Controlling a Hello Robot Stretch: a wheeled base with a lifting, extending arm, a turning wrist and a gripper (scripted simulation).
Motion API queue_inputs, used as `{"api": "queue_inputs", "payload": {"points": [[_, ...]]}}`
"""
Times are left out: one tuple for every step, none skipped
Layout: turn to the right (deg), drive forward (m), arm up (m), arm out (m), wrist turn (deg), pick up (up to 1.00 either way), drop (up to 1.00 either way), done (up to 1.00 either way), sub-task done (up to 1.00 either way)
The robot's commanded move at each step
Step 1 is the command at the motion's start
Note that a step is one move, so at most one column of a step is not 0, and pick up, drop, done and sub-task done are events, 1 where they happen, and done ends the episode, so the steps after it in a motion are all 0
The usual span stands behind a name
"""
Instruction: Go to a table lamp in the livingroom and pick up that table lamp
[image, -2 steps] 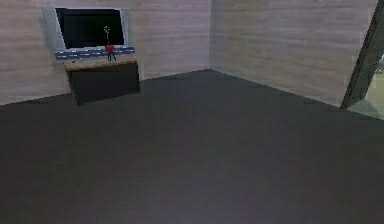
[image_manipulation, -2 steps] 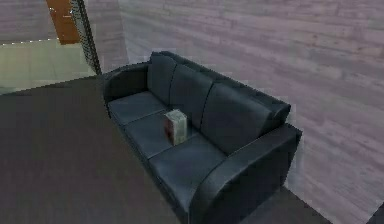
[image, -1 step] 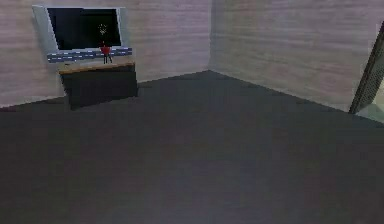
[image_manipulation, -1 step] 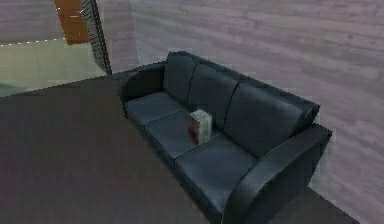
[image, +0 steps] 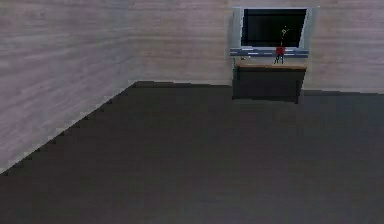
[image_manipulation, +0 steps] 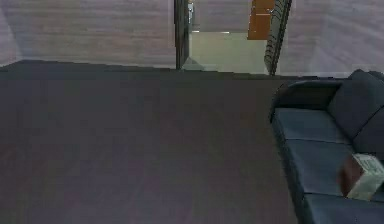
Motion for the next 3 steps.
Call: {"api": "queue_inputs", "payload": {"points": [[-45.0, 0.0, 0.0, 0.0, 0.0, 0.0, 0.0, 0.0, 0.0], [-45.0, 0.0, 0.0, 0.0, 0.0, 0.0, 0.0, 0.0, 0.0], [-24.0, 0.0, 0.0, 0.0, 0.0, 0.0, 0.0, 0.0, 0.0]]}}
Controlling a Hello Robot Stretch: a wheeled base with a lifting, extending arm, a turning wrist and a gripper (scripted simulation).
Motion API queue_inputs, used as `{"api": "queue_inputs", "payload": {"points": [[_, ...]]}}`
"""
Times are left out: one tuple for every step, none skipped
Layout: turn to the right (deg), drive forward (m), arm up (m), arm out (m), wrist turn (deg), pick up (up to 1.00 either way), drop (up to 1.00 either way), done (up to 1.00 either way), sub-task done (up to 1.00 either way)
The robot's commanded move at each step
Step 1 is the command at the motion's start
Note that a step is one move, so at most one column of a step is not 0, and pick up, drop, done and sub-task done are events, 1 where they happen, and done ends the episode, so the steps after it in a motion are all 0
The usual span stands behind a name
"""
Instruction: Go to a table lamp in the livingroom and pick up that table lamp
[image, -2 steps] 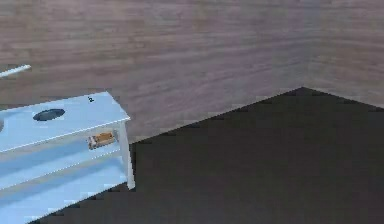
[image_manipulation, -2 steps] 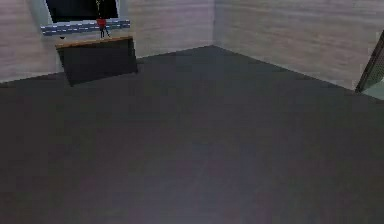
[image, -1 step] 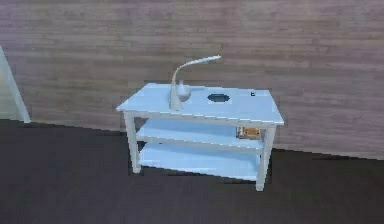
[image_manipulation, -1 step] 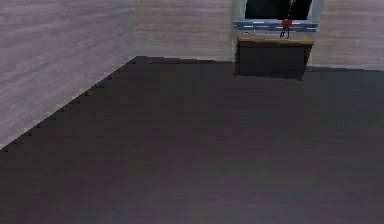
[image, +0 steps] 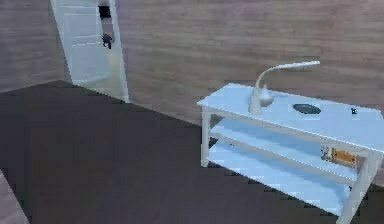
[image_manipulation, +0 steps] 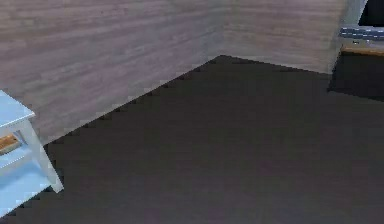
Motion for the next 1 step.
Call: {"api": "queue_inputs", "payload": {"points": [[0.0, 0.85, 0.0, 0.0, 0.0, 0.0, 0.0, 0.0, 0.0]]}}
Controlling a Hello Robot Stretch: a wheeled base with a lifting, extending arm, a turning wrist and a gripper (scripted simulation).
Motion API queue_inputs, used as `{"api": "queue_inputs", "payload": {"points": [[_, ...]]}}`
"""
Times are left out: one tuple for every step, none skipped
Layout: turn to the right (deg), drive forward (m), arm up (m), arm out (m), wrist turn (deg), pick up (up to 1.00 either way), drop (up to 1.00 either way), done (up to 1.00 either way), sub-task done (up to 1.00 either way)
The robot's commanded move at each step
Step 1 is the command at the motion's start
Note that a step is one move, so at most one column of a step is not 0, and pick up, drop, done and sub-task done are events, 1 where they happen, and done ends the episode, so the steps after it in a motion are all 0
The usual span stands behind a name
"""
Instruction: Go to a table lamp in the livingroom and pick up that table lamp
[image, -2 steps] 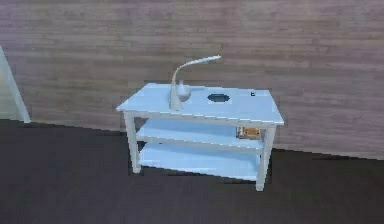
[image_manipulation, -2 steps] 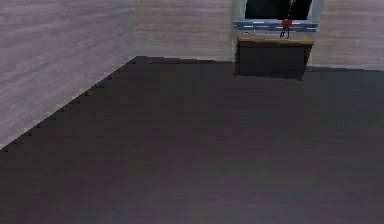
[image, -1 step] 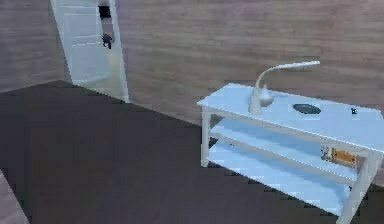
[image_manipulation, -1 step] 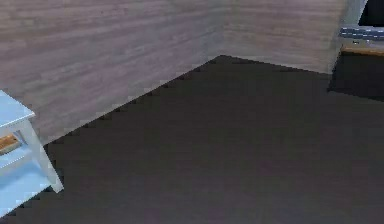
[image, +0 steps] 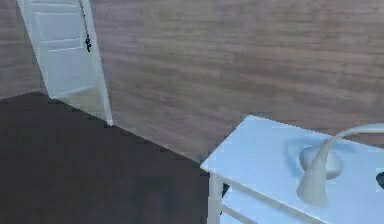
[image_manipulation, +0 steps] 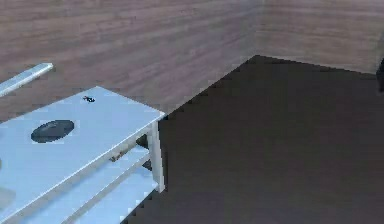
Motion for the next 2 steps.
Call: {"api": "queue_inputs", "payload": {"points": [[-45.0, 0.0, 0.0, 0.0, 0.0, 0.0, 0.0, 0.0, 0.0], [0.0, 0.0, 0.5, 0.0, 0.0, 0.0, 0.0, 0.0, 0.0]]}}
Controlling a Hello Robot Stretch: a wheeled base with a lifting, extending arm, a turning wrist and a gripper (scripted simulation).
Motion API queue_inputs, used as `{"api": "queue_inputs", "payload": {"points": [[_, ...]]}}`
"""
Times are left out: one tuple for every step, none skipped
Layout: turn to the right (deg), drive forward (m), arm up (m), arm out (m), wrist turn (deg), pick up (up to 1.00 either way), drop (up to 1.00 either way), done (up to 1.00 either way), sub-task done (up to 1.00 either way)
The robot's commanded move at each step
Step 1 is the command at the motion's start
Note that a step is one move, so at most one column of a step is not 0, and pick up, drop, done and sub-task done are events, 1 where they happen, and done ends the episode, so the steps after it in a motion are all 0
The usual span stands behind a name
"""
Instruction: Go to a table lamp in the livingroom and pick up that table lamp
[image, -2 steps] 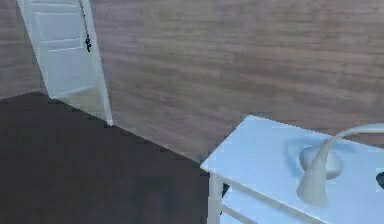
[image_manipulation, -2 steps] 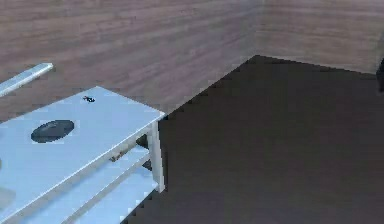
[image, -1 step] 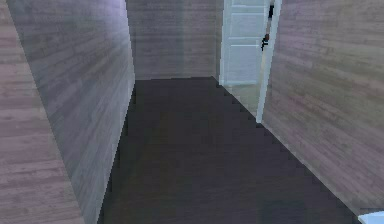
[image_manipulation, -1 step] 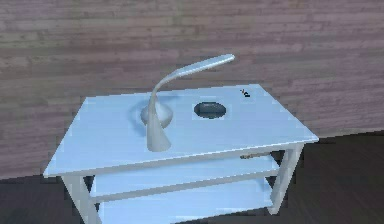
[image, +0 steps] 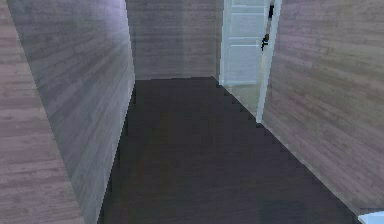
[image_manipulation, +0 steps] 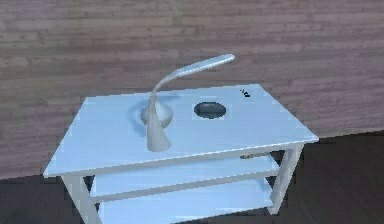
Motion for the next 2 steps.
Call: {"api": "queue_inputs", "payload": {"points": [[0.0, 0.0, 0.34, 0.0, 0.0, 0.0, 0.0, 0.0, 0.0], [0.0, 0.0, 0.0, 0.5, 0.0, 0.0, 0.0, 0.0, 0.0]]}}
